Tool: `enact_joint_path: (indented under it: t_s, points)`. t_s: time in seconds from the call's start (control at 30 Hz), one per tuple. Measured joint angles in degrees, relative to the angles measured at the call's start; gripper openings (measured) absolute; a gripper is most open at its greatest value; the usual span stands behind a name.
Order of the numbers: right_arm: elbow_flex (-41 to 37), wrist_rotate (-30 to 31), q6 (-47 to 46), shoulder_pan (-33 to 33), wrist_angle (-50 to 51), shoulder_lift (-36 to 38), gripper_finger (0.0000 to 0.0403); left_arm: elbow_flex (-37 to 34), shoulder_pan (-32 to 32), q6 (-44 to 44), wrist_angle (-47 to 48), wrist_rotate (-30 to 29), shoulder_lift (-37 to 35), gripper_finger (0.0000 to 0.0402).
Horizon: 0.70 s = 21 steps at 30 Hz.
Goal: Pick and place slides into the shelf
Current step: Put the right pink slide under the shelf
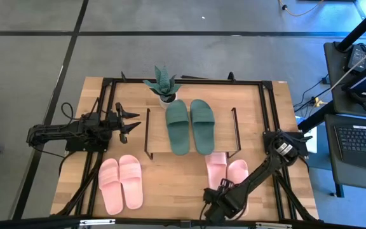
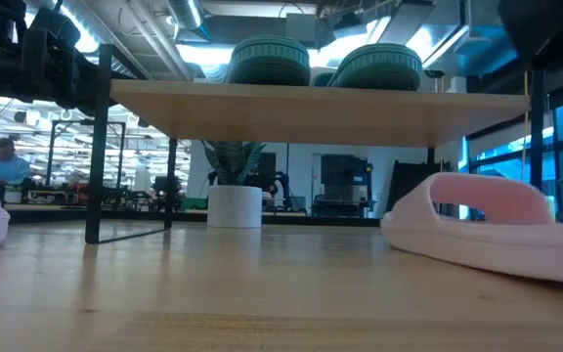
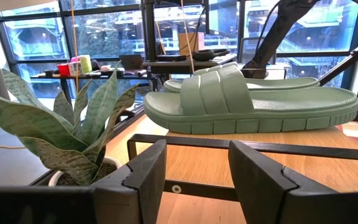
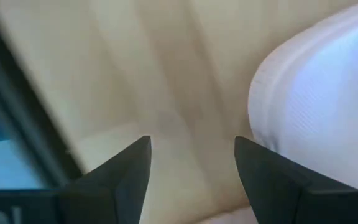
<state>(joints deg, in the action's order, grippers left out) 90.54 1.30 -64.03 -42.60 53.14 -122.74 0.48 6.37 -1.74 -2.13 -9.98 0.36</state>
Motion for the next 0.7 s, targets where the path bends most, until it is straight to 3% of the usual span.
enact_joint_path:
  t_s: [0.7]
  points:
    - [0.0, 3.5, 9.2, 8.6, 11.5, 0.0, 0.0232, 0.0, 0.0, -0.3, 0.0, 0.0, 0.0, 0.0166]
